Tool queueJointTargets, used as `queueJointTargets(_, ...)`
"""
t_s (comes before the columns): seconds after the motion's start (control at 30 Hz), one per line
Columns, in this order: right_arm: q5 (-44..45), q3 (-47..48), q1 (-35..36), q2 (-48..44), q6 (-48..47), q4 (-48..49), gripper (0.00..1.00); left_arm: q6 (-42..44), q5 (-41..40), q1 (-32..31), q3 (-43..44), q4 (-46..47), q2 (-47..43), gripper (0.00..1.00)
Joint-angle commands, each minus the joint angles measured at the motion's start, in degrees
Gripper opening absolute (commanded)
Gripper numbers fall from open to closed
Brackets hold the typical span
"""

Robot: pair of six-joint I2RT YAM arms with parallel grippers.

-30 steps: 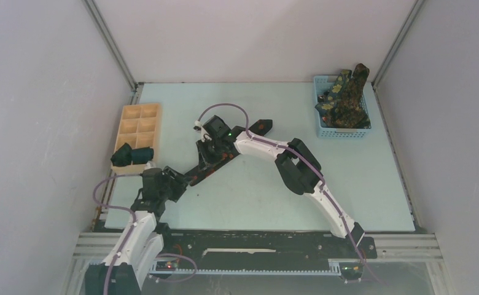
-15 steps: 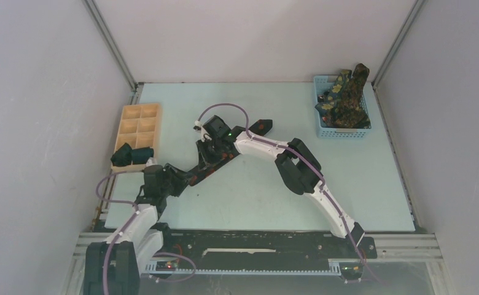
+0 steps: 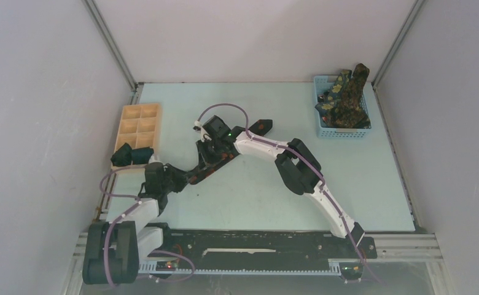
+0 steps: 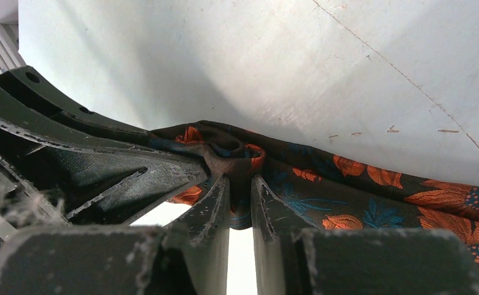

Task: Roll the ties
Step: Roll the tie at the center of the board.

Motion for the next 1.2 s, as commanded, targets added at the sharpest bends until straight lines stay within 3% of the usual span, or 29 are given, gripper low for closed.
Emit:
queueJointTargets(0.0,1.2,1.5,0.4,0.5,-1.3,-1.6,0.19,2.3,1.3,0.2,1.3,-3.4,-0.4,0.08)
queueJointTargets(0.1,1.6,1.4,1.0,0.0,-1.1,-1.9,0.19,3.5,0.3,0.2,2.8,-9.6,-3.8,0.01)
queueJointTargets(0.43,1.7,3.3,3.9,-0.7,0.7,-1.8,0.2,8.9,-6.6,0.2,9.3,-33.6,-16.8,0.0)
queueJointTargets(0.7,3.4,5.9,3.5,-3.7,-0.2,-2.5,0.31,7.8,-6.4,0.2,9.6,-35.1,-16.5,0.0)
queueJointTargets(0.97,3.4,3.3,4.1,-4.6,-0.4,-1.7,0.14,7.9,-7.5,0.1,11.5,-36.1,-16.0,0.0)
queueJointTargets(1.17,2.5,2.9,5.3,-2.6,0.0,-1.1,0.09,7.9,-7.5,0.1,12.2,-36.1,-15.8,0.0)
